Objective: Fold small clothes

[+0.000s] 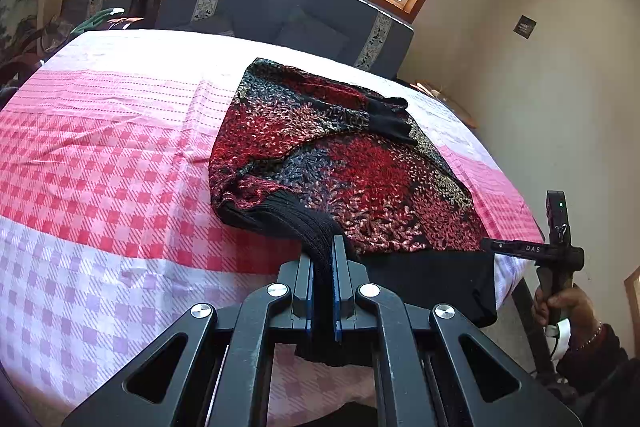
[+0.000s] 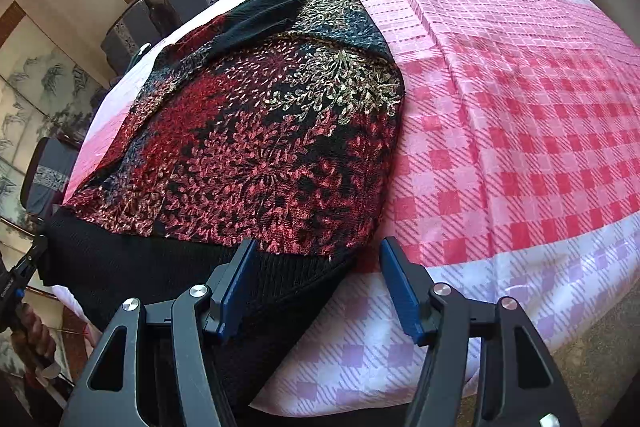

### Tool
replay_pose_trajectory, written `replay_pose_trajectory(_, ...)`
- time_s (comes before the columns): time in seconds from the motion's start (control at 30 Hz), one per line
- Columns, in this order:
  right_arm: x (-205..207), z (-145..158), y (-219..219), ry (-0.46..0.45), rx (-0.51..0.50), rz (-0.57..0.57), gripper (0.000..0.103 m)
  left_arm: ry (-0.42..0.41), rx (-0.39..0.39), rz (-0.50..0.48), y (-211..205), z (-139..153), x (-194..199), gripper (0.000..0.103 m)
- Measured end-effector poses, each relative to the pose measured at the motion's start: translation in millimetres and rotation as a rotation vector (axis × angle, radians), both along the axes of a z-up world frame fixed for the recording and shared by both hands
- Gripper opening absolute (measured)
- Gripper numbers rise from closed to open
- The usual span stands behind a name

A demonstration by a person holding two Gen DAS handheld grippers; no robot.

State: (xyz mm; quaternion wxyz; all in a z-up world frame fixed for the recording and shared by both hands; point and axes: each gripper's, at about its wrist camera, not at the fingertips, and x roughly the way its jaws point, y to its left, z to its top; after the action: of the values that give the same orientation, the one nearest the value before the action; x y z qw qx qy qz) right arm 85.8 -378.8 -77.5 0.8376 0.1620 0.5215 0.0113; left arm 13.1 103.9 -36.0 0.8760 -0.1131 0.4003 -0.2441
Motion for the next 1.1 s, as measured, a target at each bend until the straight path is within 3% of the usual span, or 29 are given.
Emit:
replay_pose_trajectory(0.1,-3.1,-0.5,12.7,0.008,-0.089,0.036,0.060,0.012,-0.007,0.001,2.7,-4.2,1.1,0.006)
replay_pose_trajectory(0.17,-11.2,0.6,16.6,0.014,-0.090,0.067,0.058,0.019,-0.012,0.003,4.4,-6.6,1.7,0.007)
replay_pose_trajectory(0.33,-40.2,3.0,-10.2,0.064,-0.052,0.050,0.026,0.026,-0.029,0.014,10.4,-8.8,1.8,0.007)
replay_pose_trajectory(0.4,-47.5,3.8,-24.0,0.072,-0.028,0.021,0.026,0.034,-0.036,0.020,13.5,-10.2,2.0,0.007)
replay_pose_trajectory(0.57,-48.2,-0.9,-33.7,0.035,0.261,0.013,0.031,0.043,-0.041,0.031,16.6,-11.7,1.2,0.007)
replay_pose_trajectory(0.67,-44.9,-5.9,-29.8,0.022,0.264,0.003,0.031,0.043,-0.031,0.026,15.9,-11.5,0.1,0.007)
replay_pose_trajectory(0.8,-50.4,-9.3,-38.6,-0.020,0.340,-0.009,0.039,0.051,-0.033,0.026,16.4,-13.6,0.6,0.007)
replay_pose_trajectory(0.9,-57.5,-27.4,-37.4,0.012,0.578,0.060,0.041,0.058,-0.046,0.025,17.5,-16.1,2.3,0.007)
replay_pose_trajectory(1.1,-65.5,-47.8,-29.2,-0.009,0.784,0.081,0.042,0.072,-0.046,0.028,19.9,-20.3,3.2,0.007)
